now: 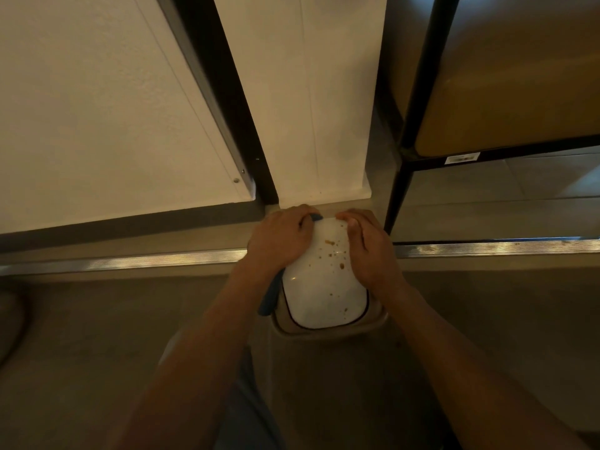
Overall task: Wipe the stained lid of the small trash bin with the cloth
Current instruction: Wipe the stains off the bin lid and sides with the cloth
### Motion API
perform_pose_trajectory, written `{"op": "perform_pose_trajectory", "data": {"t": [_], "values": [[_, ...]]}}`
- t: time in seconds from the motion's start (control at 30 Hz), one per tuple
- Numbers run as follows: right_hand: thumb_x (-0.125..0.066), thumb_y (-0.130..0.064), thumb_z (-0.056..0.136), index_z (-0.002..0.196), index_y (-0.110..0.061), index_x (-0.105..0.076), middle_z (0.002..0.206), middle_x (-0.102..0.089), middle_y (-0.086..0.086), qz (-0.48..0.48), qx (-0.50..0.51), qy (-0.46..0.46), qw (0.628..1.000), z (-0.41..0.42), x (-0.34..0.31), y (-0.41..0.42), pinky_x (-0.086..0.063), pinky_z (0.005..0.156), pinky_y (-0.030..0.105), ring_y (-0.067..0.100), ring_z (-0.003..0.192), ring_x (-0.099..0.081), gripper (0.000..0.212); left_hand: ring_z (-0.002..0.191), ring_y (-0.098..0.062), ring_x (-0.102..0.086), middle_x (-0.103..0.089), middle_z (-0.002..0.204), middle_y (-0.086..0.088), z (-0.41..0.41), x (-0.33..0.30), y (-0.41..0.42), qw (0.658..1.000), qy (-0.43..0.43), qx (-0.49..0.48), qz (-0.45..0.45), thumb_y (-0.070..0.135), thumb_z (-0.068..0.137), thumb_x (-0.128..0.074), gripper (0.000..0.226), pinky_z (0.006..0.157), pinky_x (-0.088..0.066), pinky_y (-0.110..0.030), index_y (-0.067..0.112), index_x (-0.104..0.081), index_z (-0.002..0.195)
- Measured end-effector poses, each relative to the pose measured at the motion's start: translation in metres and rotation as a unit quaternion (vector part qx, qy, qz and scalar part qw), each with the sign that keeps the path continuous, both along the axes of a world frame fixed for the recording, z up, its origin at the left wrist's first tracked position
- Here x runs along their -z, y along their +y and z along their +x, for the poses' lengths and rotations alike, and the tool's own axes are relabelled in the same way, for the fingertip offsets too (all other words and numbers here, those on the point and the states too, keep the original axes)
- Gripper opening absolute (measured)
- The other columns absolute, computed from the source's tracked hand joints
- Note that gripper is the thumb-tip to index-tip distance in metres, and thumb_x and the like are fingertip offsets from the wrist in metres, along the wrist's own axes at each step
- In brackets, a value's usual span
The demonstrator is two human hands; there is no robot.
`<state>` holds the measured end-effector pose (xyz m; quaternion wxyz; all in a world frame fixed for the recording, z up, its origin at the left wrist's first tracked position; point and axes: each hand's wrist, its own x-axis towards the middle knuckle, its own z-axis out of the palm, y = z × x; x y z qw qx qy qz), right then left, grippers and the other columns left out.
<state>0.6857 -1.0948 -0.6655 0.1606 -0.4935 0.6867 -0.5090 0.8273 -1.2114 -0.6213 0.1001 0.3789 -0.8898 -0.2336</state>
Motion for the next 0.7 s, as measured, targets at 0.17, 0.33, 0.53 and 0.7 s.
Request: {"op": "perform_pose_trajectory", "data": {"t": [0.17, 0.33, 0.53, 0.7], "values": [[-0.031, -0.022, 0.105, 0.119, -0.006, -0.060, 0.117, -0.059, 0.006, -0.014, -0.002, 0.001, 1.000, 0.001, 0.000, -0.001, -0.043, 0.100, 0.028, 0.017, 0.110, -0.055, 0.036, 0.136, -0.015, -0.046, -0.055, 0.145, 0.007, 0.036, 0.004, 0.029, 0.978, 0.065, 0.149, -0.133, 0.029, 0.102, -0.042, 0.037, 0.115, -0.029, -0.034, 0.028, -0.064, 0.132], [-0.030, -0.027, 0.104, 0.120, -0.009, -0.060, 0.119, -0.057, 0.004, 0.006, -0.001, -0.001, 1.000, 0.000, 0.000, 0.000, -0.042, 0.099, 0.026, 0.014, 0.110, -0.053, 0.038, 0.126, 0.003, -0.047, -0.052, 0.133, 0.022, 0.047, 0.000, 0.002, 0.994, 0.098, 0.050, 0.009, 0.029, 0.107, -0.039, 0.031, 0.102, -0.036, -0.019, 0.041, -0.059, 0.128], [-0.032, -0.020, 0.104, 0.117, -0.007, -0.061, 0.113, -0.057, 0.002, -0.025, 0.000, -0.009, 1.000, 0.002, -0.001, -0.001, -0.046, 0.097, 0.033, 0.017, 0.106, -0.056, 0.034, 0.122, -0.014, -0.057, -0.064, 0.133, 0.007, 0.002, -0.006, 0.018, 0.994, 0.041, 0.082, -0.065, 0.036, 0.101, -0.037, 0.039, 0.106, -0.041, -0.035, 0.032, -0.066, 0.127], [-0.032, -0.022, 0.105, 0.119, -0.008, -0.061, 0.119, -0.058, 0.003, -0.010, -0.001, 0.007, 1.000, 0.001, 0.001, -0.002, -0.045, 0.098, 0.030, 0.017, 0.110, -0.055, 0.035, 0.139, -0.005, -0.041, -0.051, 0.148, 0.009, 0.057, 0.005, 0.016, 0.976, 0.120, 0.158, -0.087, 0.024, 0.102, -0.045, 0.035, 0.116, -0.029, -0.031, 0.028, -0.066, 0.130]]}}
